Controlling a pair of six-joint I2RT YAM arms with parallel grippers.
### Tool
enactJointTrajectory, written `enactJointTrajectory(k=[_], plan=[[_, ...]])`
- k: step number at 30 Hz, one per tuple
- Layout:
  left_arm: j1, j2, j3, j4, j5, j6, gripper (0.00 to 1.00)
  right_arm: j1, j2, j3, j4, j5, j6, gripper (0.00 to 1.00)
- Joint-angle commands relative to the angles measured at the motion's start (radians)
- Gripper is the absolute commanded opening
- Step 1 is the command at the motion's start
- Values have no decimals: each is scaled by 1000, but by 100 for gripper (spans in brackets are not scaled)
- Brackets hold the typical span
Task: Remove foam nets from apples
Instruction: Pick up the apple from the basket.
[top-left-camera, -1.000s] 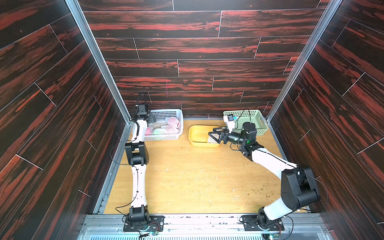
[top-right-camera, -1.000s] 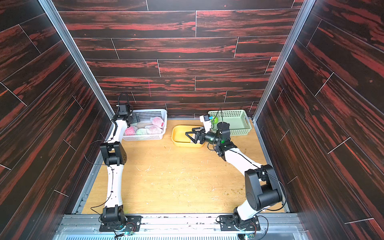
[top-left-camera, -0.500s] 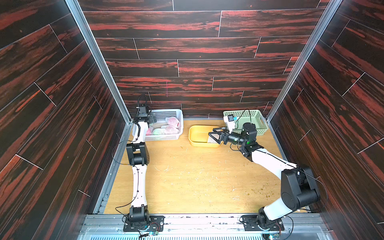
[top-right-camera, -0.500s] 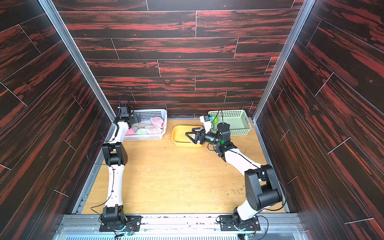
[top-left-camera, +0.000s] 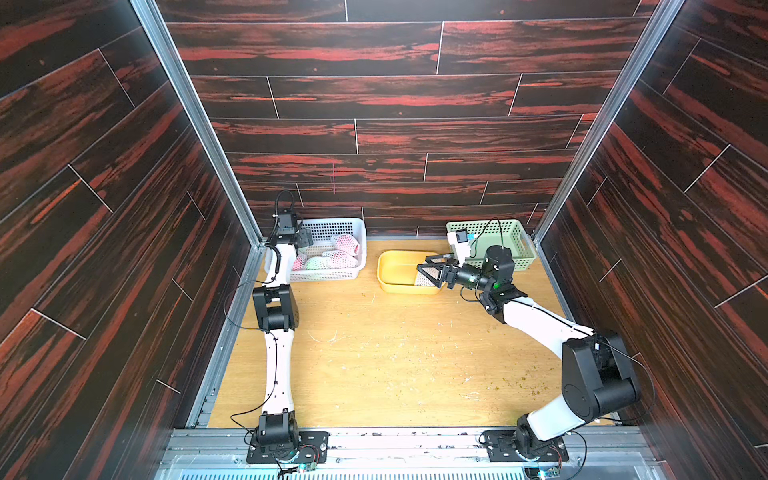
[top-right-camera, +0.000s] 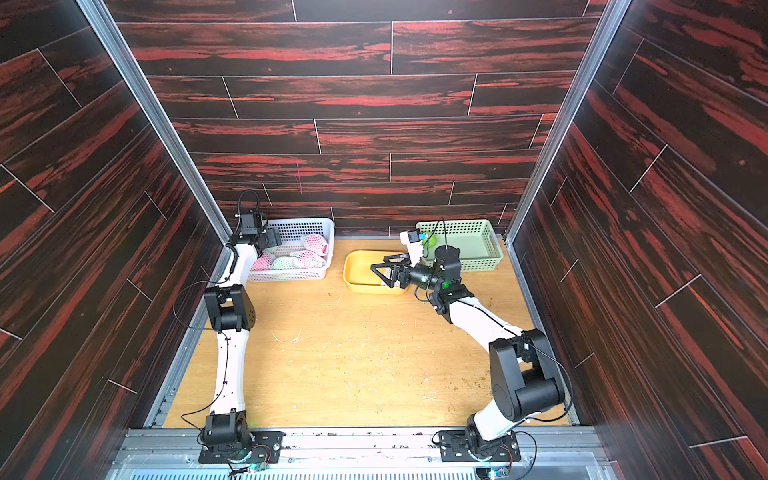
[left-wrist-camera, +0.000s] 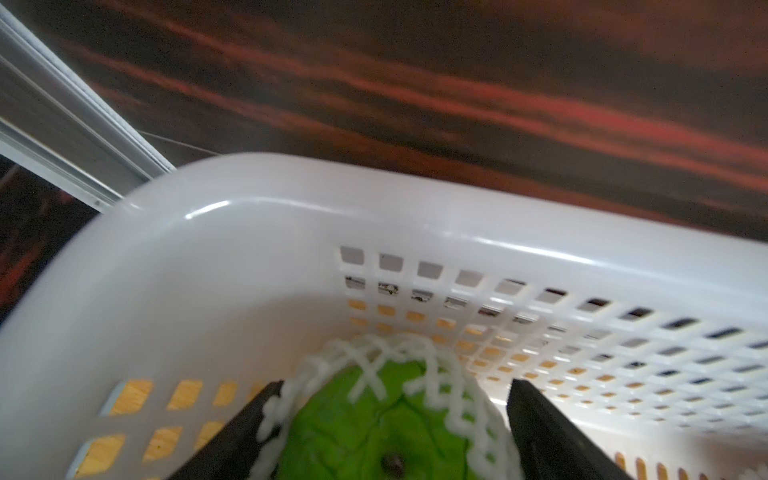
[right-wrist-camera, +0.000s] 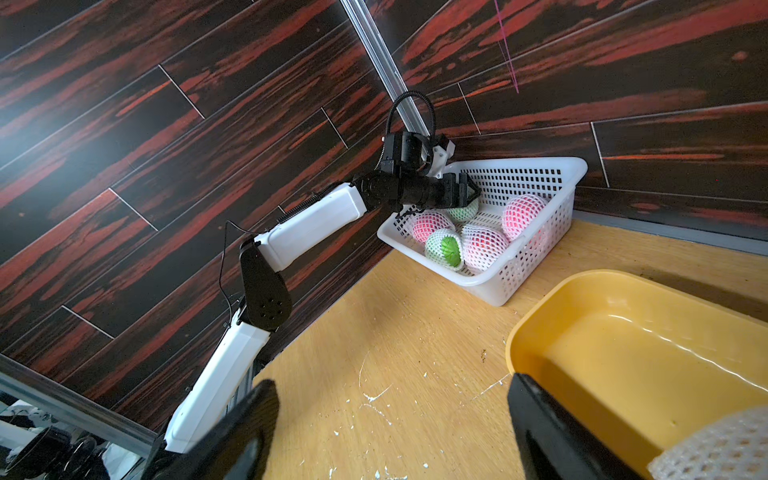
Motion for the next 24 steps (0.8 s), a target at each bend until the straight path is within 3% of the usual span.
enactJointTrajectory(k=[1,9,12,15,19,21,24], plan=[[6,7,13,-19,17,8,83,4,-36,-6,21,-9,12,90],[6,-5,-3,-42,28,19,77,6,-26,-3,32,-16,26,90],[5,-22,-33,-38,21,23,92,4,-26,-5,37,-18,31,90],[6,-25,-46,-41,12,33,99,4,-21,-4,43,-21,34,90],[5,-20,-46,-45,12,41,100,4,-17,-3,49,-21,40,90],[6,-18,-42,-43,11,41,96,5,-15,-1,52,-21,42,90],[6,-17,-40,-36,18,41,81,4,-15,3,51,-22,45,90]])
